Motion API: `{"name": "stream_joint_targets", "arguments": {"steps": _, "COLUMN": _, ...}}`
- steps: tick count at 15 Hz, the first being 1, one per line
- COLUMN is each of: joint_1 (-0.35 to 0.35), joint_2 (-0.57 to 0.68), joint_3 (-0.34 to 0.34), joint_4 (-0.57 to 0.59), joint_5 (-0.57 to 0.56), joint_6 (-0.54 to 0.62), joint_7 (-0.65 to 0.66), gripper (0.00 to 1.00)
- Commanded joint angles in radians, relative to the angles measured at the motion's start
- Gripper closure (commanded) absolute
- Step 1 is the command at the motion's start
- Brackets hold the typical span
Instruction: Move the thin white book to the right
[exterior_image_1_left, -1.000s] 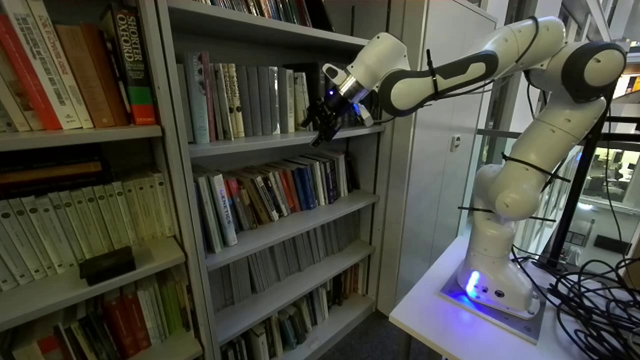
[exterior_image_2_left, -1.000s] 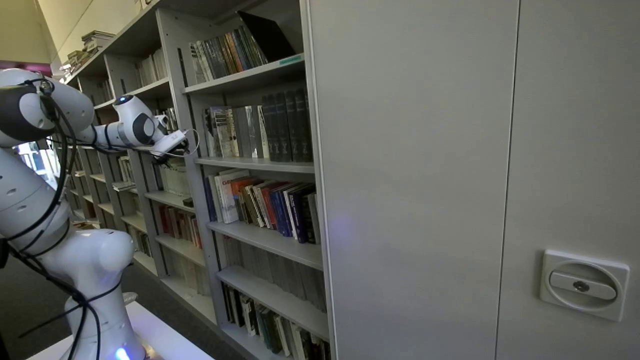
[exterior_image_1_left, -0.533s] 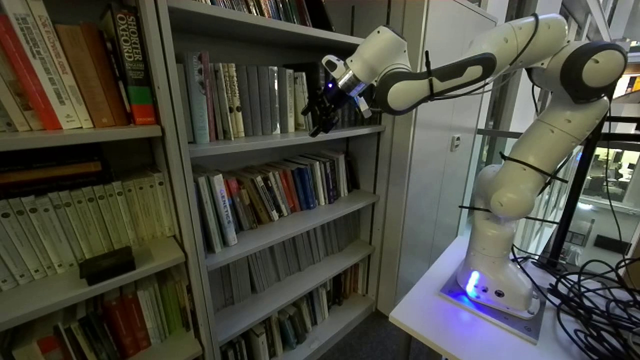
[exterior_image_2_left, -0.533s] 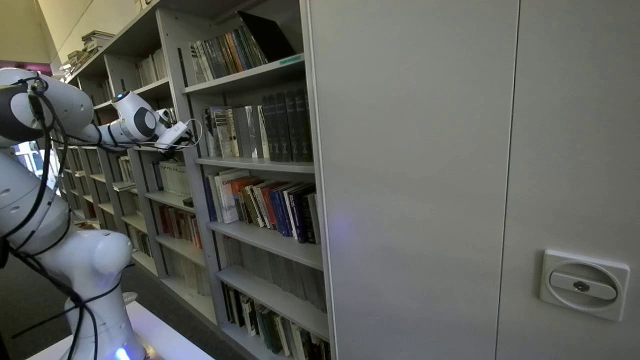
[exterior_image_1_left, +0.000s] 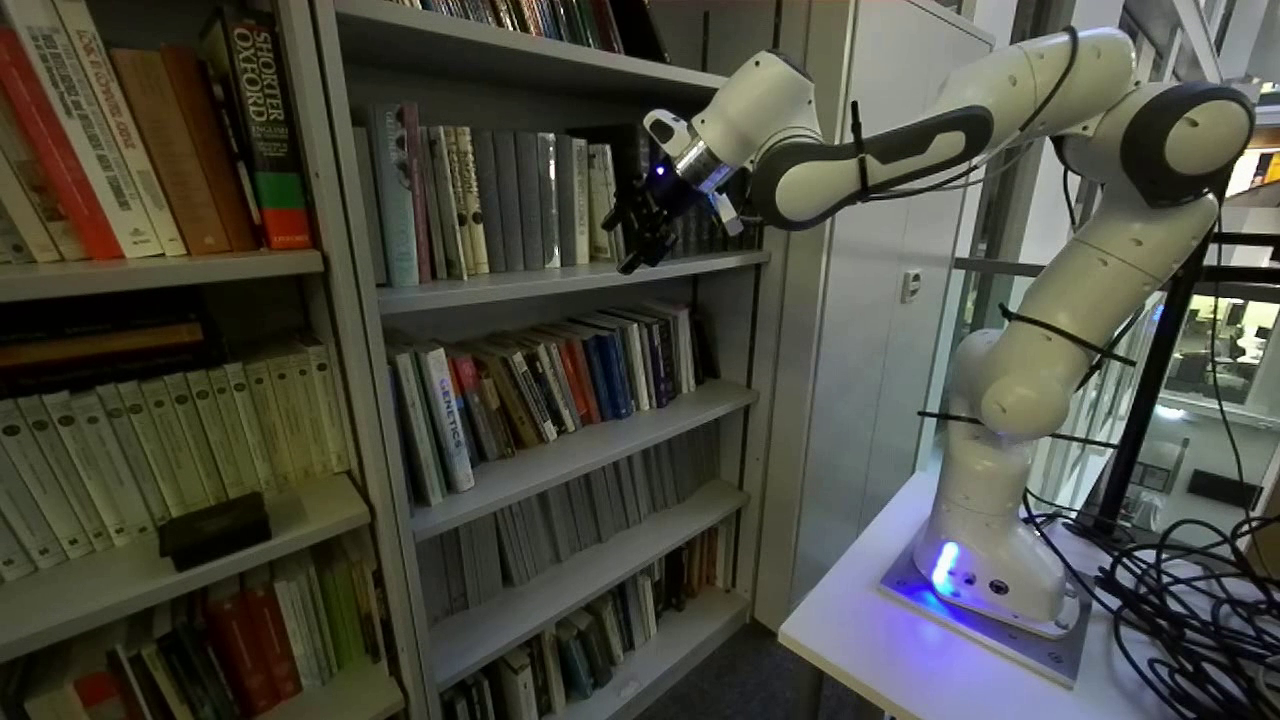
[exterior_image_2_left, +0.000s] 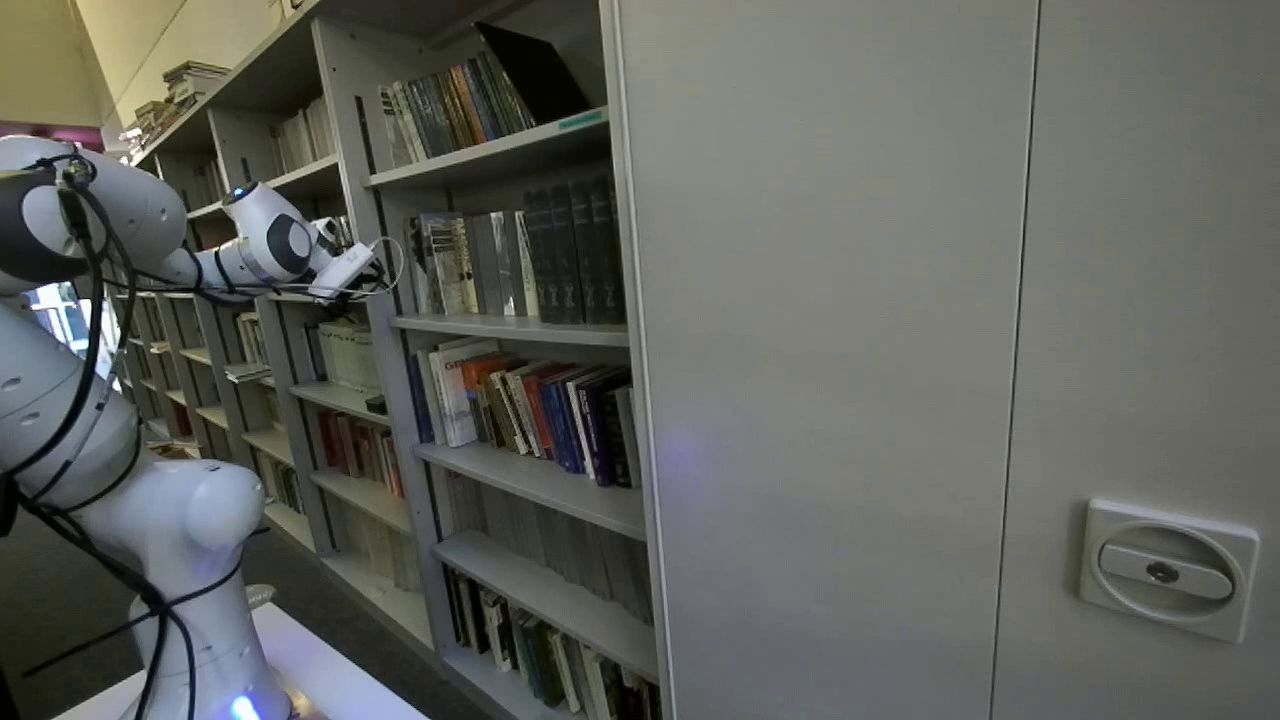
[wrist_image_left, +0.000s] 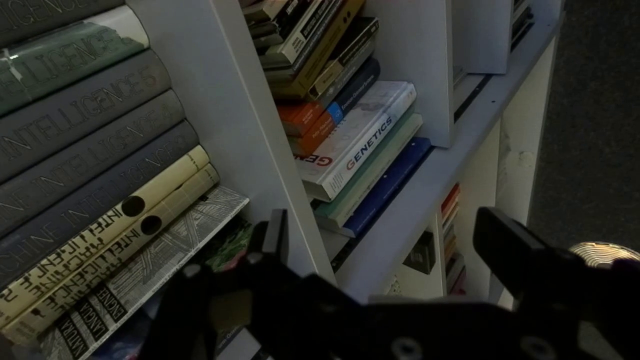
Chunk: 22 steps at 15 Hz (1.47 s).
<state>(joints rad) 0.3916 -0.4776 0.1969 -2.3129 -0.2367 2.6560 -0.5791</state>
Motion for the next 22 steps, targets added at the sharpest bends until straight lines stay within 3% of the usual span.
{"name": "stream_joint_targets", "arguments": {"steps": 1, "joint_1": 0.003, "joint_2": 0.002, "joint_3": -0.002, "joint_4": 0.002, "joint_5": -0.005, "joint_6": -0.002, "joint_7": 0.005, "gripper": 0.00}}
{"name": "stream_joint_targets", "arguments": {"steps": 14, "joint_1": -0.017, "joint_2": 0.014, "joint_3": 0.002, "joint_4": -0.005, "joint_5": -0.020, "joint_6": 0.028, "joint_7": 0.023, "gripper": 0.00}}
{"name": "stream_joint_targets", "arguments": {"steps": 19, "joint_1": -0.126, "joint_2": 0.063, "joint_3": 0.062, "joint_4": 0.011, "joint_5": -0.138, "joint_6": 0.122, "joint_7": 0.186, "gripper": 0.00}}
{"name": "stream_joint_targets", "arguments": {"steps": 22, "joint_1": -0.236, "joint_2": 0.073, "joint_3": 0.131, "joint_4": 0.022, "joint_5": -0.258, "joint_6": 0.182, "joint_7": 0.340, "gripper": 0.00}}
